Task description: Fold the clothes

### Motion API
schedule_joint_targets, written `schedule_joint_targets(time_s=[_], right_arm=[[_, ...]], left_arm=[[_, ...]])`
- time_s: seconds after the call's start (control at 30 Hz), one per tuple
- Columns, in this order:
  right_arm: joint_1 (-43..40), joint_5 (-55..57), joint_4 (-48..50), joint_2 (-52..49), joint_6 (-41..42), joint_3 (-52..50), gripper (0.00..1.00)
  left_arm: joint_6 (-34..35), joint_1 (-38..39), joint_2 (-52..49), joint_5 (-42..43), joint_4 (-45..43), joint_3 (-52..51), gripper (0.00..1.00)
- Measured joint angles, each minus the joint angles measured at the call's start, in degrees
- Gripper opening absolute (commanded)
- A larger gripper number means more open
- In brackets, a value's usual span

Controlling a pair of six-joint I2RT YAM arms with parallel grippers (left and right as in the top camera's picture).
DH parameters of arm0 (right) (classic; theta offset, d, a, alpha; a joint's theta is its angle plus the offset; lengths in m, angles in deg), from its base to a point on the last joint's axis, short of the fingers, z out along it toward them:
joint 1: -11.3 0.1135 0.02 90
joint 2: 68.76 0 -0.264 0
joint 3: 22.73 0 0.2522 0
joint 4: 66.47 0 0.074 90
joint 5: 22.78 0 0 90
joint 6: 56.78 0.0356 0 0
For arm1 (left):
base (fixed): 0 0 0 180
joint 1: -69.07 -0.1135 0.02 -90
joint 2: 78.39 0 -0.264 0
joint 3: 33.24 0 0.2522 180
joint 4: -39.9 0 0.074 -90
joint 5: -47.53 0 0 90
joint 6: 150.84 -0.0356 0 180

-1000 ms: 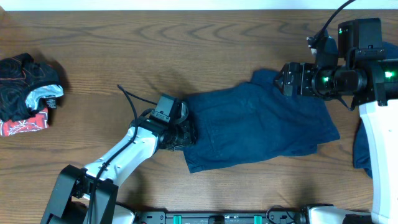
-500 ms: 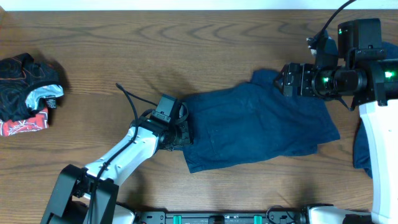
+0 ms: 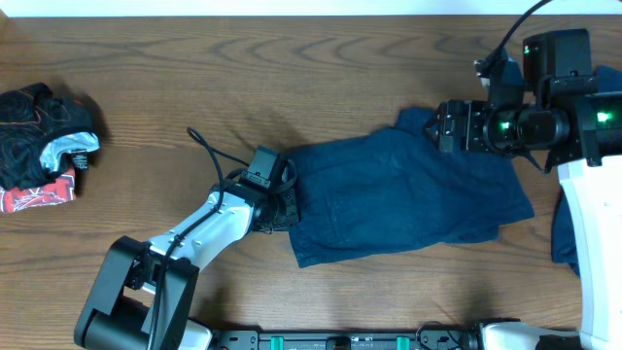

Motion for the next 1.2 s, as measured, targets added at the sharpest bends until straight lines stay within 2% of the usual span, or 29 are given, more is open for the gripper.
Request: schedule_joint_targets(time_s=[0.23, 0.57, 0.73, 1.03, 1.2], right_arm=[[0.3, 0.0, -0.1, 0.0, 0.0, 0.0, 0.99], [0.3, 0.0, -0.2, 0.0, 0.0, 0.0, 0.99], [0.3, 0.0, -0.3, 0.0, 0.0, 0.0, 0.99], [0.3, 0.0, -0.3, 0.0, 0.0, 0.0, 0.99], [0.3, 0.0, -0.5, 0.0, -0.1, 0.0, 0.99]], left_arm=[[0.1, 0.0, 2.3, 0.3, 2.0, 0.0, 0.06], [0.2, 0.1, 14.3, 0.6, 5.3, 0.0, 0.06], [0.6, 0.1, 15.8, 0.6, 6.1, 0.0, 0.06], [1.2, 0.1, 15.8, 0.3, 0.3, 0.5, 0.06], [-0.1, 0.1, 15.8, -2.9, -1.6, 4.3, 0.06]])
